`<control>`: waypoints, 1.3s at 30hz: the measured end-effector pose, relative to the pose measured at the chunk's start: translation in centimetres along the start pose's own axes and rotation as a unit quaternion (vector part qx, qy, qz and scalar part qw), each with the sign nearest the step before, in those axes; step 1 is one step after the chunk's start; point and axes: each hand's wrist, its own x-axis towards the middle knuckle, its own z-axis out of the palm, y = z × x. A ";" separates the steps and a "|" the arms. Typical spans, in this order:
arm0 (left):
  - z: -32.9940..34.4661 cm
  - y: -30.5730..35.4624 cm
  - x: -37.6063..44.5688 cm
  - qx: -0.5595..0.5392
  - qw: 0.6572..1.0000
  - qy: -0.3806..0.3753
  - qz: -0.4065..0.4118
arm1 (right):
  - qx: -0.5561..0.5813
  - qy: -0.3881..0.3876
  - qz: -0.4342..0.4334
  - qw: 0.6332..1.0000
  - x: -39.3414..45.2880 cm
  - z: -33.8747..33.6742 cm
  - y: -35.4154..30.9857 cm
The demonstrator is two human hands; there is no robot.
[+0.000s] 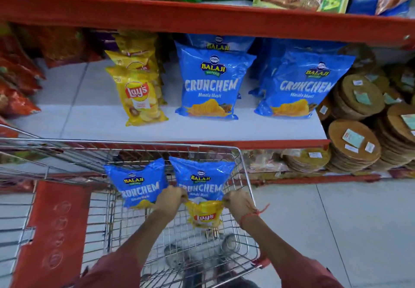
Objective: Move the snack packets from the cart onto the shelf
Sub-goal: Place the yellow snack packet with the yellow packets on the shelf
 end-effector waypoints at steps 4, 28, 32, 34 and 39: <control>-2.1 -1.1 -2.6 -0.080 0.991 0.102 0.035 | 0.104 0.066 -0.045 0.991 -2.3 -2.4 -0.8; -23.6 -1.8 -5.1 -0.318 0.800 0.493 0.124 | 0.285 0.386 -0.261 0.838 -2.4 -22.0 -15.5; -23.9 -3.0 -3.0 -0.295 0.816 0.486 0.105 | 0.281 0.358 -0.240 0.858 0.5 -21.3 -16.4; -23.7 -3.5 -2.1 -0.279 0.826 0.481 0.091 | 0.272 0.340 -0.229 0.870 1.8 -20.7 -16.7; -23.0 -4.5 -0.3 -0.272 0.837 0.469 0.080 | 0.257 0.337 -0.220 0.878 4.2 -19.4 -17.2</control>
